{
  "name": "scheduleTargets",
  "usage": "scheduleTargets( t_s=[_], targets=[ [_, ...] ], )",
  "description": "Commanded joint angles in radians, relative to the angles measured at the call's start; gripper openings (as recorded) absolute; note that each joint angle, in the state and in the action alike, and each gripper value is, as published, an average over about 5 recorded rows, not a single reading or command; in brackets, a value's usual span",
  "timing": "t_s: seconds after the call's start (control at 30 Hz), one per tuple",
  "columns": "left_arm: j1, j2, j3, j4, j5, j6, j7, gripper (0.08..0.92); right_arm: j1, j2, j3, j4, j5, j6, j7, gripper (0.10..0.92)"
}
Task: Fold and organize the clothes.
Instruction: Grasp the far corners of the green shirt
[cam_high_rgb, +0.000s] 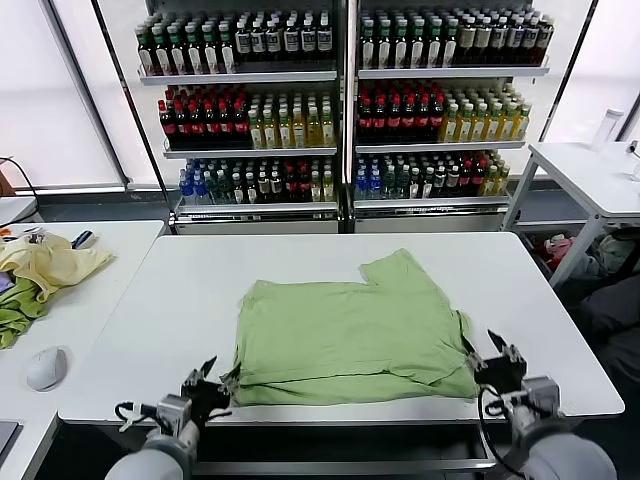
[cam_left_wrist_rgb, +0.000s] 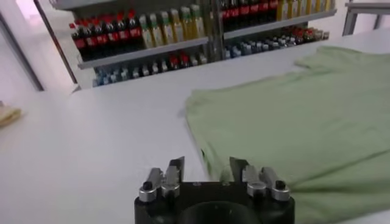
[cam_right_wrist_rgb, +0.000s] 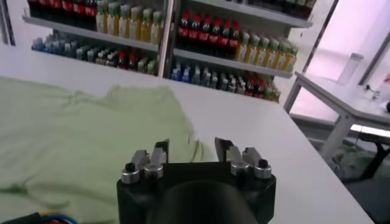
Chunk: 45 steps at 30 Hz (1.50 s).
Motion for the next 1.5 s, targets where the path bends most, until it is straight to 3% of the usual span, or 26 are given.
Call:
scheduleTargets(
  t_s=[0.03, 0.23, 0.6, 0.87, 1.2, 1.37, 1.5],
  targets=[
    [-0.467, -0.001, 0.158, 0.337, -0.175, -0.005, -0.037, 0.708, 0.513, 0.002, -0.259, -0.35, 0.114, -0.046, 0.019, 0.765],
    [-0.628, -0.083, 0.252, 0.52, -0.173, -0.008, -0.056, 0.816, 0.722, 0.064, -0.372, -0.577, 0.154, -0.06, -0.001, 0.821],
    [-0.783, -0.169, 0.307, 0.733, -0.176, -0.019, -0.066, 0.823, 0.911, 0.195, -0.47, -0.897, 0.113, -0.053, -0.026, 0.823],
    [-0.808, -0.213, 0.318, 0.828, -0.182, -0.019, -0.055, 0.823, 0.936, 0.257, -0.463, -1.046, 0.07, -0.04, -0.052, 0.823],
    [-0.774, -0.22, 0.326, 0.83, -0.175, 0.003, -0.033, 0.823, 0.932, 0.298, -0.453, -1.108, 0.047, -0.05, -0.101, 0.823],
    [-0.756, -0.22, 0.327, 0.823, -0.176, 0.004, -0.023, 0.723, 0.932, 0.307, -0.453, -1.131, 0.05, -0.056, -0.122, 0.782],
    [-0.743, -0.217, 0.325, 0.81, -0.181, 0.003, -0.015, 0.611, 0.928, 0.307, -0.453, -1.129, 0.056, -0.064, -0.136, 0.682]
  ],
)
